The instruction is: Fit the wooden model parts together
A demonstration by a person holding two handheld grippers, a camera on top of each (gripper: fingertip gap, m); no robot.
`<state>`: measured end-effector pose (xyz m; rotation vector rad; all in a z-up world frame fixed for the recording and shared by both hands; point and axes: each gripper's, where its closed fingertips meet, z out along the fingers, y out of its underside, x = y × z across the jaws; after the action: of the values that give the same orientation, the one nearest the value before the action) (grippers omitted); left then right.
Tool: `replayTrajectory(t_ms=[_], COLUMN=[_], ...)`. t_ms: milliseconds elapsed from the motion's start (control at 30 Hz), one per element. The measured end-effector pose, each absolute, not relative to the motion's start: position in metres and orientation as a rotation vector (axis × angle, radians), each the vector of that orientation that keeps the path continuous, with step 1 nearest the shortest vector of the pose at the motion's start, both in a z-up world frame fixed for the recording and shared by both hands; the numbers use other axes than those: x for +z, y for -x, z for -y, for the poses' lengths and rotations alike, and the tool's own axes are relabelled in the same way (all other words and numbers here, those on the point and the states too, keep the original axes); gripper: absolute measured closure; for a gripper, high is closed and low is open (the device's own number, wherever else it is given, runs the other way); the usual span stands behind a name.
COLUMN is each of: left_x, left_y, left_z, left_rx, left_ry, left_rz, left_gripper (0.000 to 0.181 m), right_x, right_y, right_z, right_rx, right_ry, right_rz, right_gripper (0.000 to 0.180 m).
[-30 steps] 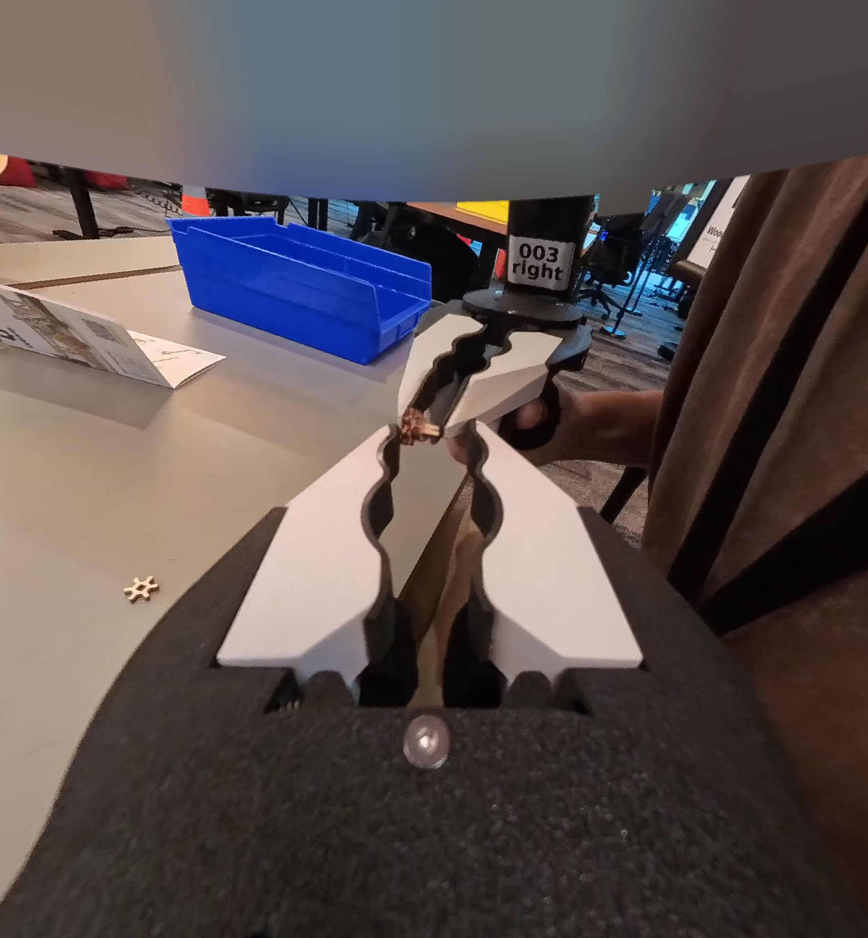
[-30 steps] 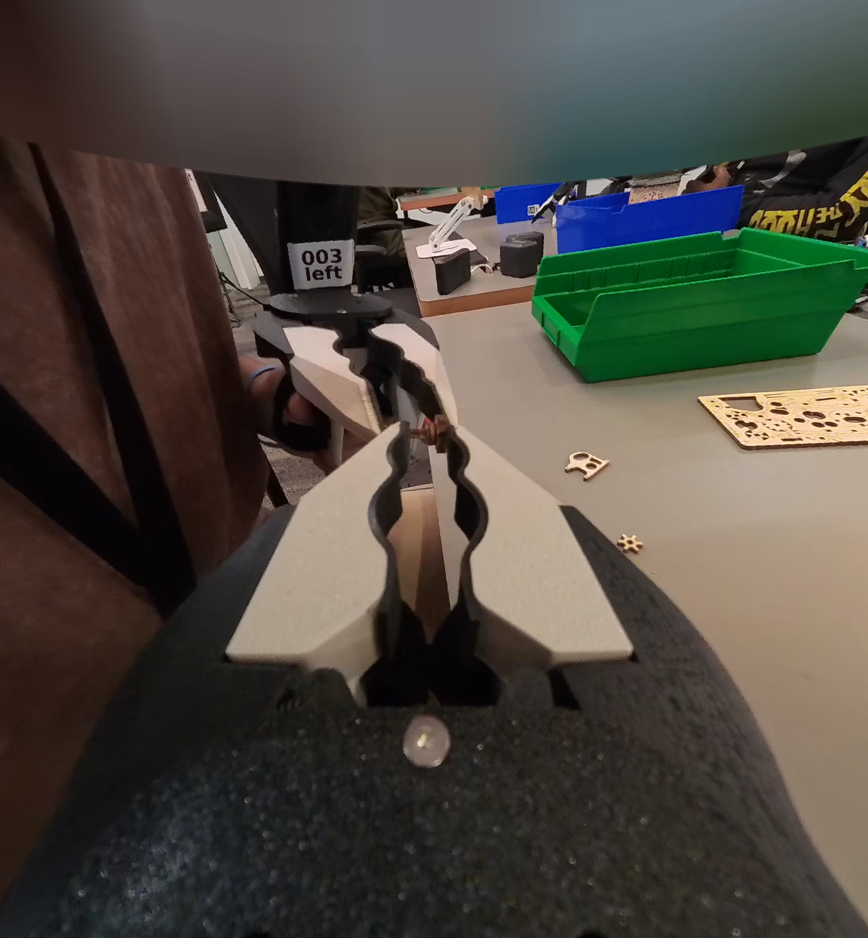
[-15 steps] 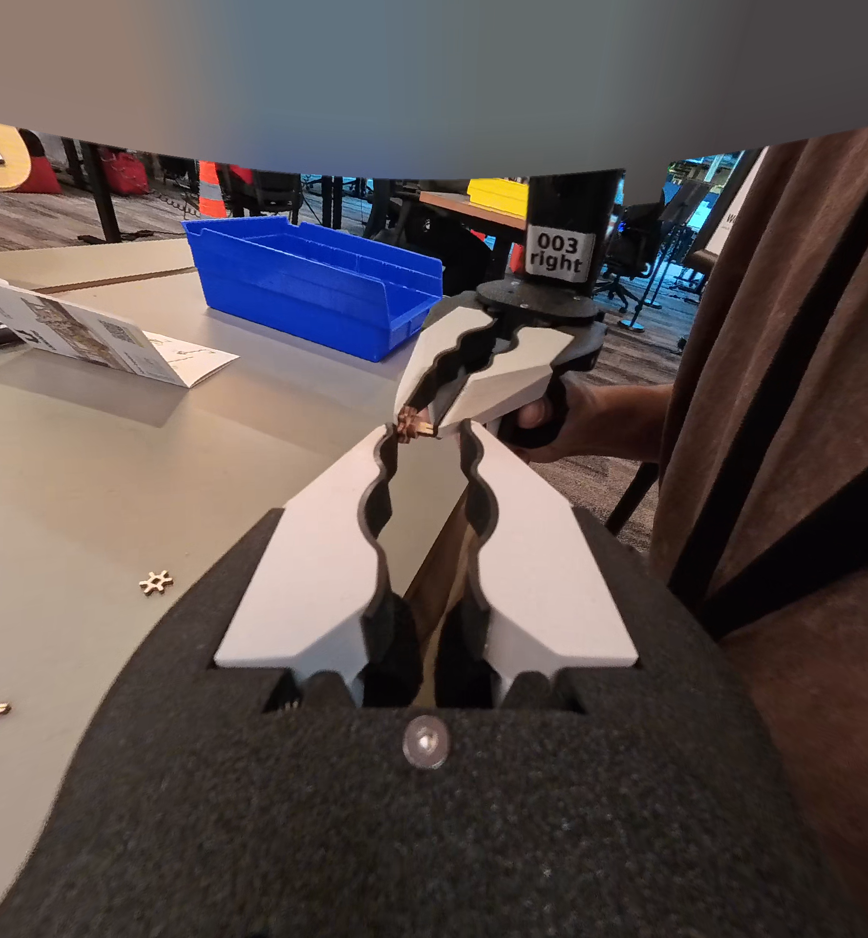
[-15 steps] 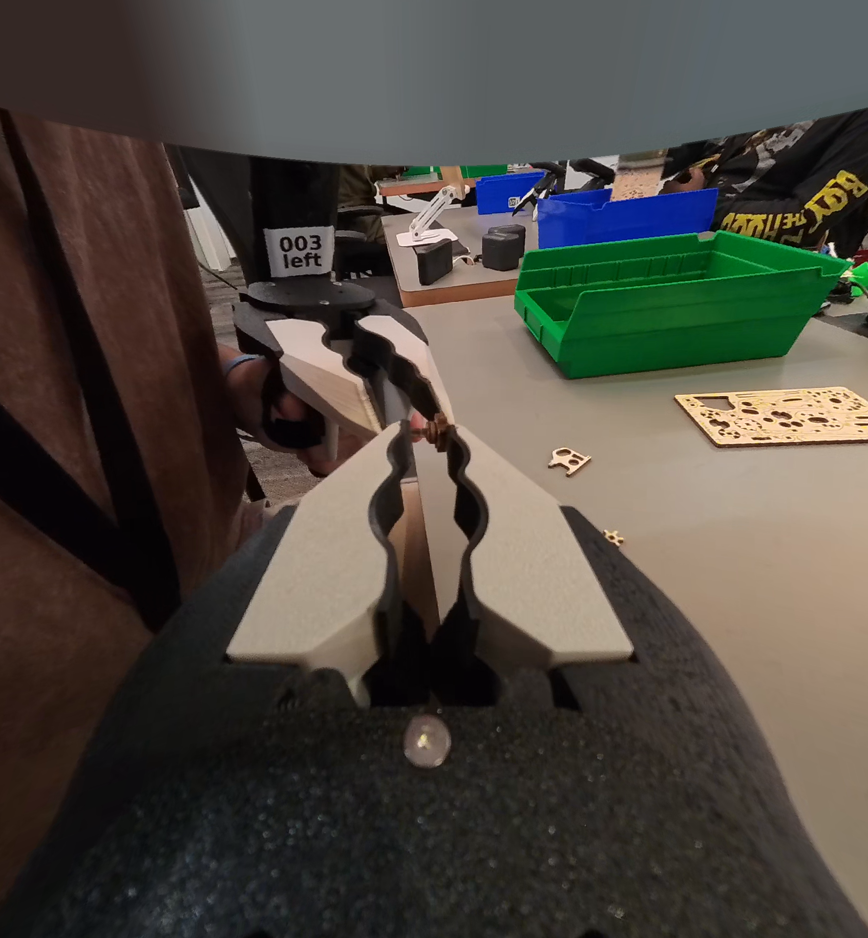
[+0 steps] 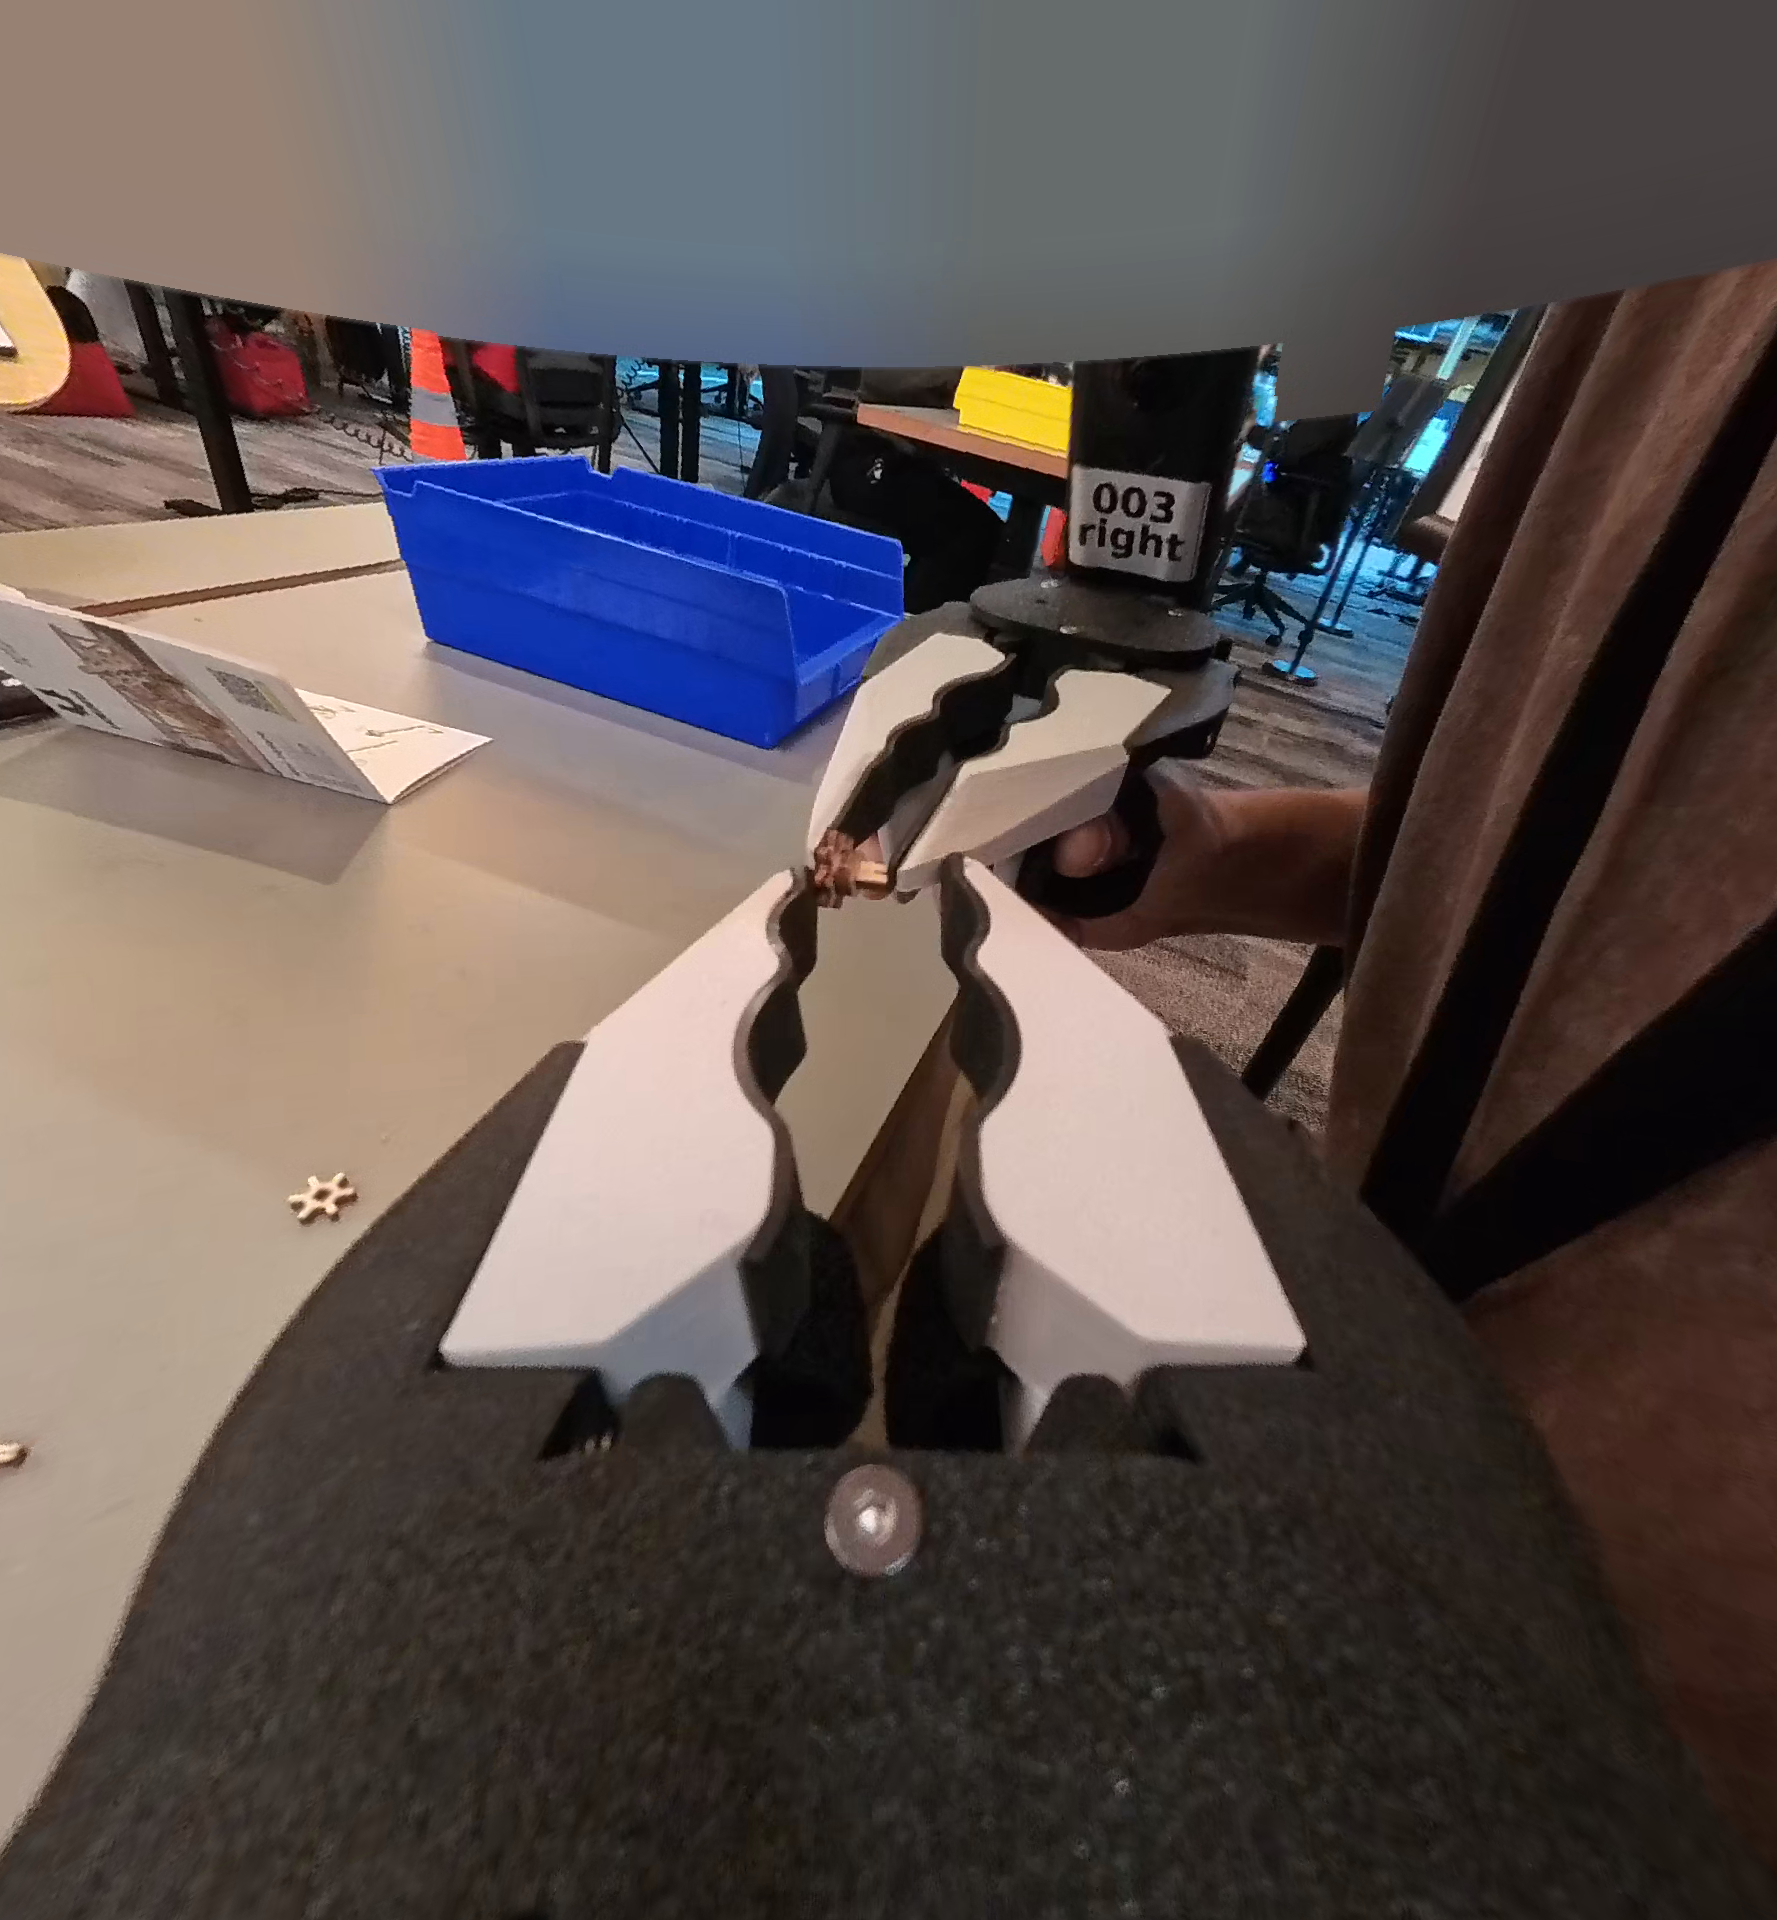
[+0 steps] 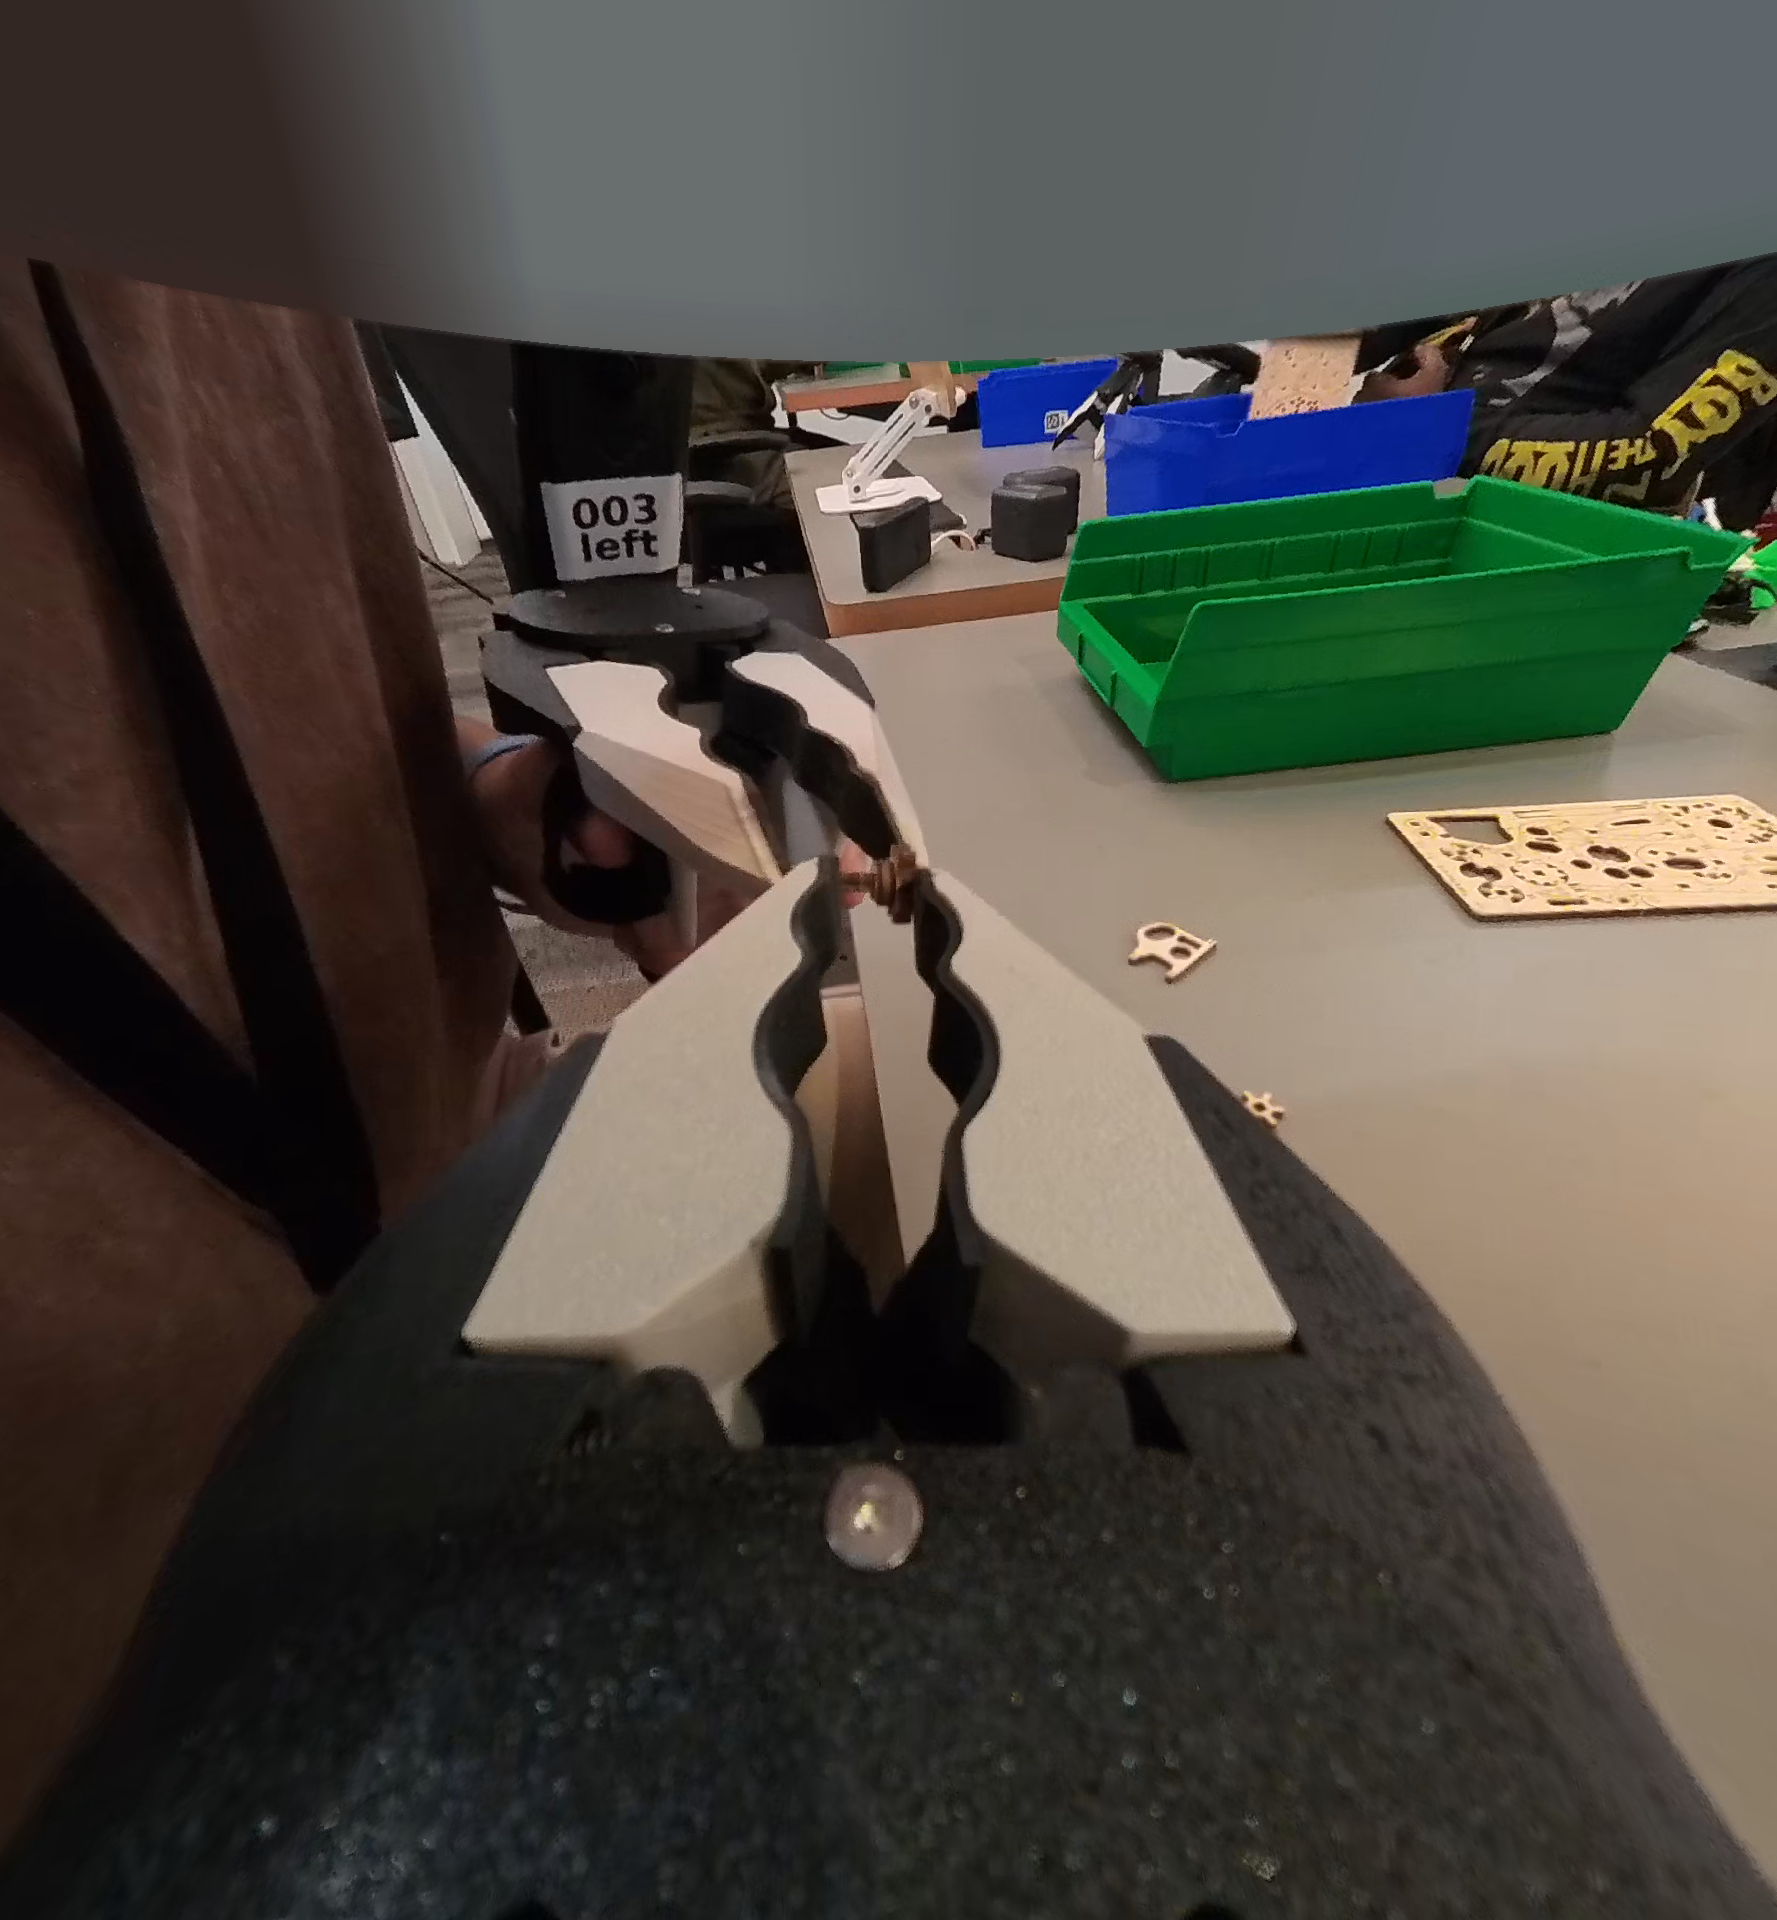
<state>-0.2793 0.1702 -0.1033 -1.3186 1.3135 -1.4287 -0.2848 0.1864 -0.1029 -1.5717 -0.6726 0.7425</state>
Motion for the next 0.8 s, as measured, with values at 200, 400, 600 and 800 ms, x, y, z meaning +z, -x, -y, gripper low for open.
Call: replayTrajectory(t_ms=[200, 400, 600, 800], left_x=[-0.102, -0.105, -0.109, -0.112], left_y=[0.280, 0.281, 0.279, 0.284], left_z=[-0.178, -0.187, -0.188, -0.182], left_rx=[-1.368, -1.319, -1.378, -1.596], left_ry=[1.302, 1.303, 1.326, 1.331], left_rz=[-1.312, -1.316, -1.314, -1.356], left_gripper=[0.162, 0.180, 0.180, 0.181], right_x=[-0.101, -0.106, -0.110, -0.108], right_y=[0.281, 0.281, 0.281, 0.279], right_z=[-0.189, -0.191, -0.190, -0.184], right_rx=[0.729, 0.723, 0.784, 1.014], right_ry=[1.568, 1.591, 1.594, 1.583], right_rz=[0.653, 0.670, 0.665, 0.599], right_gripper=[0.166, 0.175, 0.175, 0.161])
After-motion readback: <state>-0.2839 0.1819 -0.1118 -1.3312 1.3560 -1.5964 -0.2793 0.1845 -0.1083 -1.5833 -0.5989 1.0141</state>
